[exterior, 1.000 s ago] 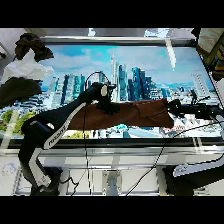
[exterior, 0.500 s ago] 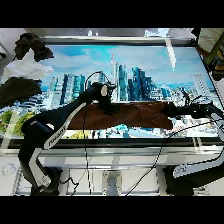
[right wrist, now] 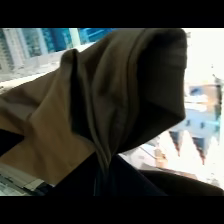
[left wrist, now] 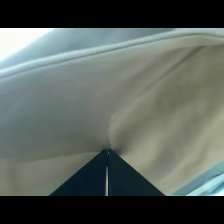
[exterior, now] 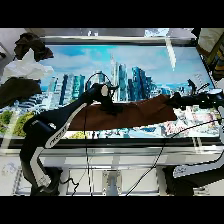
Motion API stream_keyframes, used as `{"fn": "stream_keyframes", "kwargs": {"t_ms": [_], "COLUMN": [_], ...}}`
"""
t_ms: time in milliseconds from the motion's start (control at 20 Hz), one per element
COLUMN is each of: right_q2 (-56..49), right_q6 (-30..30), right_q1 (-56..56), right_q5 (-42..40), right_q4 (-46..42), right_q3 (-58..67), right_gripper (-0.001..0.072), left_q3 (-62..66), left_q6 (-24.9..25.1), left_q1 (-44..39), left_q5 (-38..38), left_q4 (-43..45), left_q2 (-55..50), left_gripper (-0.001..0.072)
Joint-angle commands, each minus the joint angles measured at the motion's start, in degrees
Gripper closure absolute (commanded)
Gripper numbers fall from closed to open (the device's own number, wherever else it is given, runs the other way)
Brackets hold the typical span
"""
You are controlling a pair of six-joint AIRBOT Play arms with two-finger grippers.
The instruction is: Fold the shirts.
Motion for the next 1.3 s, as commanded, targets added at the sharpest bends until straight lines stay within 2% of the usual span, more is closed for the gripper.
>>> {"fn": "stream_keyframes", "kwargs": {"t_ms": [0, 250, 400, 750, 950, 1100, 1250], "right_q2": [0.4, 4.1, 7.2, 11.3, 11.3, 11.3, 11.4], "right_q6": [1.2, 0.9, 0.9, 1.9, 4.2, 5.6, 5.6], "right_q1": [0.1, 0.2, 0.1, 0.0, 0.1, 0.6, 5.1], "right_q5": [4.8, 5.0, 4.8, 4.5, 5.6, 6.6, 5.8], "right_q4": [1.9, 4.7, 4.7, 4.6, 4.7, 4.8, 3.4], "right_q3": [3.1, 3.3, 3.3, 8.0, 13.3, 15.5, 15.5], "right_gripper": [0.0680, 0.0681, 0.0681, 0.0682, 0.0682, 0.0683, 0.0683], "left_q3": [0.1, 0.1, 0.9, 17.1, 20.0, 22.7, 26.4], "left_q6": [2.1, 2.4, 2.4, 2.4, 2.4, 2.4, 1.3], "left_q1": [-0.1, -1.7, -2.3, -5.4, -6.2, -4.9, -1.7], "left_q5": [6.1, 8.0, 11.8, 10.6, 9.0, 0.9, -7.9], "left_q4": [-7.8, -8.9, -10.3, -11.0, -10.2, -0.8, 14.5], "left_q2": [-0.5, -2.3, -3.5, -9.6, -10.9, -10.9, -9.4], "left_gripper": [0.0697, 0.0697, 0.0697, 0.0697, 0.0697, 0.0695, 0.0694]}}
